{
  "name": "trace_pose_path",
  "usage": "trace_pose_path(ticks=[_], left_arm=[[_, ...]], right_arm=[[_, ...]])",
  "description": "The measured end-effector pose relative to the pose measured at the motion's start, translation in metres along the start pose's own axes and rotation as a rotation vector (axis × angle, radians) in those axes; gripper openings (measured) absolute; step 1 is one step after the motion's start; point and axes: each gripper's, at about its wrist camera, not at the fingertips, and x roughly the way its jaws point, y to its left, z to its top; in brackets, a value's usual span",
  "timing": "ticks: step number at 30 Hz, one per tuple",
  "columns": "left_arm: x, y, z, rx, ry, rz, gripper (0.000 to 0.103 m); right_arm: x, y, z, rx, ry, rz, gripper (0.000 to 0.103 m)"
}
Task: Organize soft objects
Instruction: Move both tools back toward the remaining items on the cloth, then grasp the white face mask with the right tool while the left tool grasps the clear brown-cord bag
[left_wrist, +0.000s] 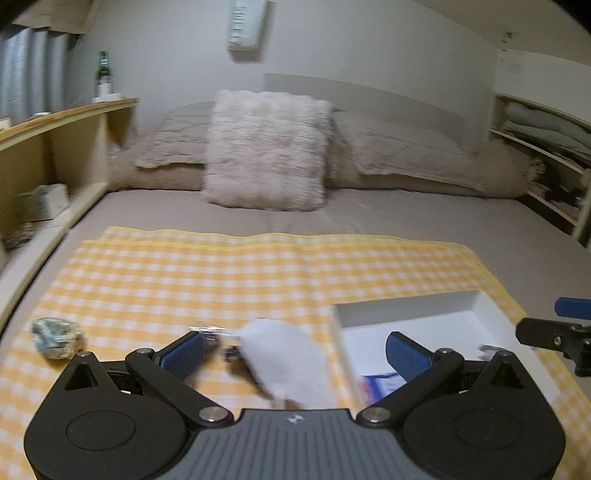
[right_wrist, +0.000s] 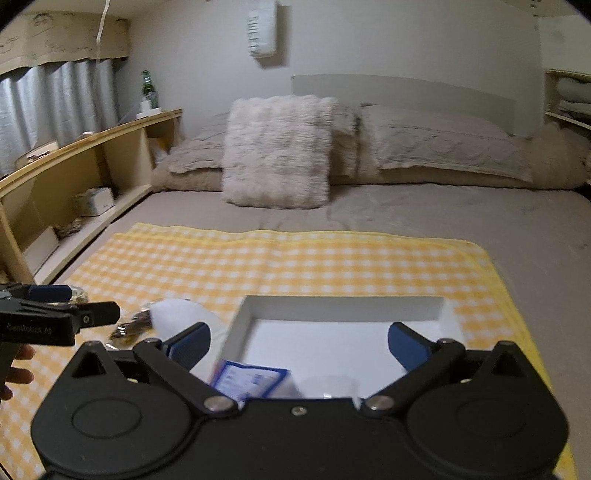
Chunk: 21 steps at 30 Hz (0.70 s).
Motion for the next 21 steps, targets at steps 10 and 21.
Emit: trace_pose_path(ticks=[10,21], left_arm=[[0.004,0.068,0.001,-0.086,0.006,0.148,0.103],[0.045,0.098,-0.004,-0.067,0.068,0.183,0.103]], right_arm=[[0.043,0.054,0.013,-0.063,0.005,0.09,0.103],[0.105,0.106,0.005,-0.216,0.053,0.119,0.103]])
